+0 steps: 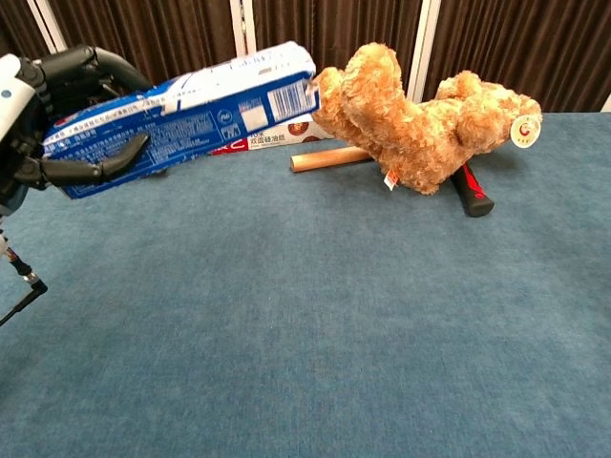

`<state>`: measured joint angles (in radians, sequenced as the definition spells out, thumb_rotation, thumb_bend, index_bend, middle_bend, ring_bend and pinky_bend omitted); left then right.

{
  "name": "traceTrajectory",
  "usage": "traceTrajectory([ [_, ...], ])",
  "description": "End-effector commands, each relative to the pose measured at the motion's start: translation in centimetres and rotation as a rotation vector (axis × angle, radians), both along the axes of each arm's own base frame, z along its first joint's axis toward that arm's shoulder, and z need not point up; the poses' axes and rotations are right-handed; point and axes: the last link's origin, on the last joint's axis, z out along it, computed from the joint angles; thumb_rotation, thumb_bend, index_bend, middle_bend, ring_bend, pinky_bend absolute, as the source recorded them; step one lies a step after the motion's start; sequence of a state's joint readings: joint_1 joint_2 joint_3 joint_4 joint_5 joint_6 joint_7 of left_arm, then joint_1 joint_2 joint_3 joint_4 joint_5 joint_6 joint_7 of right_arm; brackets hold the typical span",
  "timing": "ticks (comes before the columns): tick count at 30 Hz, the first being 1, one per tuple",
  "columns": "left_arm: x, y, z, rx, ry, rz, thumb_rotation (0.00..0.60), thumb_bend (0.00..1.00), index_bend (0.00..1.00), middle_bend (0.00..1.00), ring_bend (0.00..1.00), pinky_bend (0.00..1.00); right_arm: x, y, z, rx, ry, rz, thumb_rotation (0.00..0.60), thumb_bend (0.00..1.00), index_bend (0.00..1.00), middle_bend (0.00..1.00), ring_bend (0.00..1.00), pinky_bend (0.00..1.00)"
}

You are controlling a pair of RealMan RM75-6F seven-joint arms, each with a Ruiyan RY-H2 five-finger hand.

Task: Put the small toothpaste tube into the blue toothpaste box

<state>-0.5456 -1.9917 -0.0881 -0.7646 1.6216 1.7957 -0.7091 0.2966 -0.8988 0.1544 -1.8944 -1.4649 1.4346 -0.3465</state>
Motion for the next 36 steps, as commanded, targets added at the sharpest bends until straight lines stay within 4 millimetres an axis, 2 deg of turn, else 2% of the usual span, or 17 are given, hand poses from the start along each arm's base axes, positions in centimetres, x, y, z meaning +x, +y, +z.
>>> traceTrajectory([
  [1, -0.6, -0.2, -0.5, -0.021, 0.038, 0.008, 0.6, 0.59, 0.4, 0.53, 0.47, 0.61, -1.1, 1.0, -0.6, 0.004, -0.025, -0.02, 0.6, 0.36, 0.1, 0.3, 0.23, 0.2],
  [12, -3.5, -0.2, -2.2, -0.089, 0.172, 0.09, 0.6, 0.56, 0.38, 0.5, 0.46, 0.6, -1.6, 1.8, -0.7, 0.001, -0.036, -0.01, 0.6, 0.36, 0.1, 0.3, 0.23, 0.2],
  [18, -4.3, -0.6, -2.9, -0.139, 0.205, 0.1, 0.6, 0.52, 0.34, 0.46, 0.42, 0.6, -1.7, 2.0, -0.9, -0.001, -0.052, -0.015, 0.6, 0.36, 0.1, 0.3, 0.23, 0.2],
  [20, -4.4, -0.7, -3.0, -0.154, 0.221, 0.097, 0.6, 0.48, 0.3, 0.42, 0.38, 0.57, -1.7, 2.0, -1.0, -0.004, -0.047, -0.011, 0.6, 0.36, 0.1, 0.3, 0.23, 0.2],
  [25, -4.5, -0.8, -3.1, -0.157, 0.26, 0.103, 0.6, 0.3, 0.21, 0.3, 0.25, 0.33, -1.5, 1.9, -0.9, -0.005, -0.046, -0.005, 0.6, 0.36, 0.1, 0.3, 0.23, 0.2],
  [30, -4.4, -0.8, -2.9, -0.148, 0.292, 0.108, 0.6, 0.27, 0.17, 0.24, 0.19, 0.26, -1.2, 1.9, -0.8, -0.009, -0.052, 0.003, 0.6, 0.36, 0.1, 0.3, 0.23, 0.2],
  [36, -4.9, -1.2, -2.1, -0.157, 0.394, 0.121, 0.6, 0.27, 0.14, 0.18, 0.17, 0.22, -1.0, 2.0, -1.2, 0.0, -0.056, 0.003, 0.6, 0.36, 0.1, 0.3, 0.23, 0.19],
])
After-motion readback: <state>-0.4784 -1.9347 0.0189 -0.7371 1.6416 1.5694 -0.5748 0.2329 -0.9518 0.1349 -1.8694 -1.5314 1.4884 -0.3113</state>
